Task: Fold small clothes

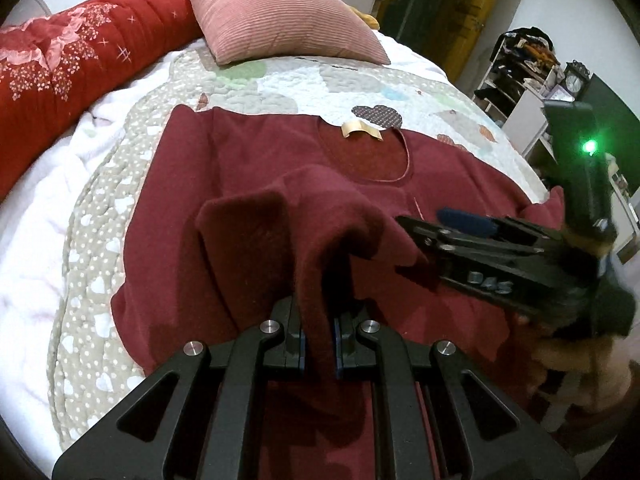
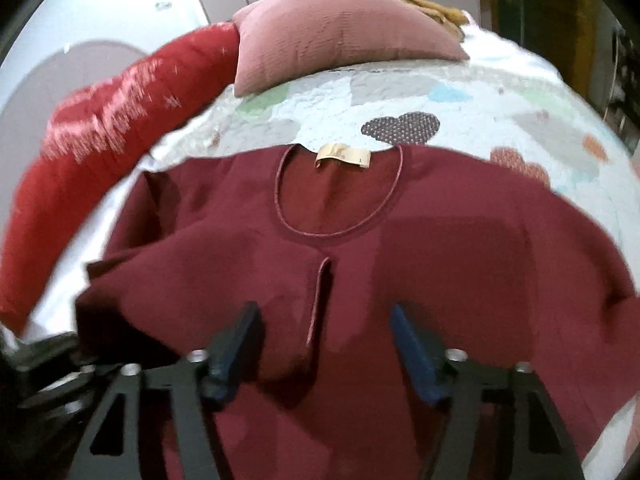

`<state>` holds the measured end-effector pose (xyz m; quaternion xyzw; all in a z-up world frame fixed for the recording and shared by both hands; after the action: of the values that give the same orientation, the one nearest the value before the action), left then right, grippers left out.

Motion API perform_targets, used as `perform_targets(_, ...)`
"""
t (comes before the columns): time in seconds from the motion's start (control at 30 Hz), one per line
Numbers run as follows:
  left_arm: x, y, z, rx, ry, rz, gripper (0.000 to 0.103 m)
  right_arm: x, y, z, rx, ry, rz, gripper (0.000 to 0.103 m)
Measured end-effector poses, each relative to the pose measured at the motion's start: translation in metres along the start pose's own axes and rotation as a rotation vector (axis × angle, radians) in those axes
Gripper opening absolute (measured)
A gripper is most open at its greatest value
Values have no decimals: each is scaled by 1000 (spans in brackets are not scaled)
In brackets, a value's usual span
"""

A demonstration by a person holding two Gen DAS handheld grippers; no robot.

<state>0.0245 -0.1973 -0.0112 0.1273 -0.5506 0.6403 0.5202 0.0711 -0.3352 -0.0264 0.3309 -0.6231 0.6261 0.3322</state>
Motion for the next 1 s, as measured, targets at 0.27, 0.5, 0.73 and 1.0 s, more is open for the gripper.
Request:
perform_targets(0.27, 0, -4, 1, 7, -9, -2, 8, 19, -6, -3, 37, -12, 103, 2)
perform_targets(0.5, 13, -13, 13, -2, 0, 33, 8, 70, -30, 37, -20, 52, 243, 1)
perform_targets(0.73, 25, -14, 21, -10, 21, 43, 9, 77, -42, 104, -106, 171, 253, 1)
perform_targets(1.0, 21, -6, 14, 12, 25, 26, 9, 47, -16, 139, -186, 175, 142, 0)
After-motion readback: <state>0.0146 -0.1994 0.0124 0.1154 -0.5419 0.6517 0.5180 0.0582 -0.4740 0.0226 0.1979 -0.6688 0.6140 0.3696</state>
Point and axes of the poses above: each gripper's, at about its wrist camera, not at the fingertips, and x roughly against the way its jaws point, z to its right, y to its underside, the point moved 8 cm from there along -x, roughly the way its jaws point, and after that the axes turned 11 degrees about y, right-handed, at the moved point
